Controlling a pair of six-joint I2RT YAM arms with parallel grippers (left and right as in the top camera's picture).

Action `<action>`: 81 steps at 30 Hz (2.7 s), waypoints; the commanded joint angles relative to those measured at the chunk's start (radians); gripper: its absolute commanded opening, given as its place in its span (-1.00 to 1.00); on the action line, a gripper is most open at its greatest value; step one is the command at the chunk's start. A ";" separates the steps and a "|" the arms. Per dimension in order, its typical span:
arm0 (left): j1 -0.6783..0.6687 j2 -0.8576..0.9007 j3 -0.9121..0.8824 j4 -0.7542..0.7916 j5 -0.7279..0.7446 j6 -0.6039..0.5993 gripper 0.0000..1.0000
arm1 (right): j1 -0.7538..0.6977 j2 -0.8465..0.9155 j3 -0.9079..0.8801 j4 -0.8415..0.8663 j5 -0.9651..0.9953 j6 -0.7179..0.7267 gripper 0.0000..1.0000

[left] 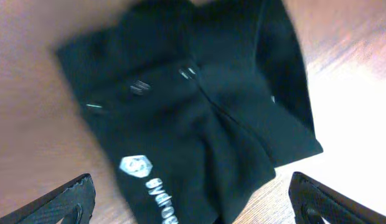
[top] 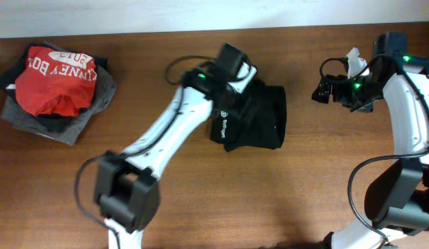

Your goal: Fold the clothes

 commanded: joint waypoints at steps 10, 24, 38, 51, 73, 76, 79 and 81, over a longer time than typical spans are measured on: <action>-0.026 0.179 0.000 -0.011 -0.015 0.062 0.98 | 0.003 0.000 0.014 0.013 -0.010 0.000 0.98; 0.100 0.296 0.002 0.008 -0.116 0.196 0.98 | 0.003 0.000 0.014 -0.016 -0.005 0.000 0.98; 0.423 0.300 0.002 0.017 -0.113 0.300 0.98 | 0.003 0.000 0.014 -0.018 -0.002 0.000 0.98; 0.360 0.144 0.251 -0.142 -0.029 0.603 0.98 | 0.003 0.000 0.014 -0.019 -0.002 0.000 0.98; 0.070 0.121 0.061 -0.142 -0.054 0.776 0.98 | 0.003 0.000 0.014 -0.023 -0.002 0.000 0.98; 0.070 0.141 0.044 -0.130 -0.056 0.768 0.98 | 0.003 0.000 0.014 -0.024 -0.002 0.000 0.98; 0.070 0.171 0.042 -0.128 -0.064 0.754 0.98 | 0.003 0.000 0.014 -0.024 -0.002 0.000 0.98; 0.070 0.188 0.042 -0.123 -0.081 0.752 0.98 | 0.003 0.000 0.014 -0.024 -0.002 0.000 0.98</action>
